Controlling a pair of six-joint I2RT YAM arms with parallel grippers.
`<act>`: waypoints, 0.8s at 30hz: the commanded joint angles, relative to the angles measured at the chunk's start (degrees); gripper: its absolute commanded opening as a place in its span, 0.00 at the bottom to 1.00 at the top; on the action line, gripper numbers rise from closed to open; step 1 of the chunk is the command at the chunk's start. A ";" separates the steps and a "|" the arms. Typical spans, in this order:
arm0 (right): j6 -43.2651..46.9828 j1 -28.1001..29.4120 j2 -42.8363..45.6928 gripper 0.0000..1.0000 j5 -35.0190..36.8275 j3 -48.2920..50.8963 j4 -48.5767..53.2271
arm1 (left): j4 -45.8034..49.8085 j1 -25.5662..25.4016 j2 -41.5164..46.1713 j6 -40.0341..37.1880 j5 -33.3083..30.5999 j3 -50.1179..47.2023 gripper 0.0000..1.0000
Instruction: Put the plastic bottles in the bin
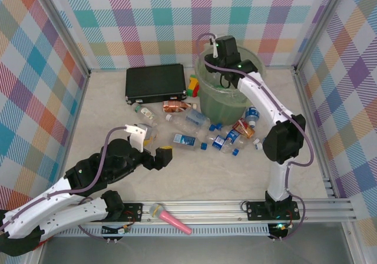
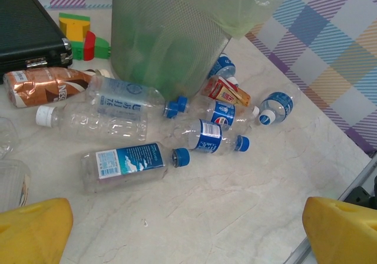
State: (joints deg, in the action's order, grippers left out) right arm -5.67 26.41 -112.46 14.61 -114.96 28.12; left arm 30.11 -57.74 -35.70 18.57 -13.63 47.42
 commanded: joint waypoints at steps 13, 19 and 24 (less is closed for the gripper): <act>-1.13 -3.56 3.73 0.32 5.01 3.27 1.48 | 0.30 -0.71 1.44 -0.39 -0.77 0.00 1.00; -2.08 -3.75 3.54 0.45 3.33 3.08 2.35 | 0.65 -0.71 1.51 -0.29 -0.83 0.29 1.00; -2.47 -3.80 4.50 0.75 4.06 1.74 3.38 | 1.44 -0.71 1.60 0.04 -1.58 0.48 1.00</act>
State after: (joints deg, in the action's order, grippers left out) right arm -7.07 22.31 -110.85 18.87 -111.72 30.30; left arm 30.15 -57.74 -34.96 18.57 -14.13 47.42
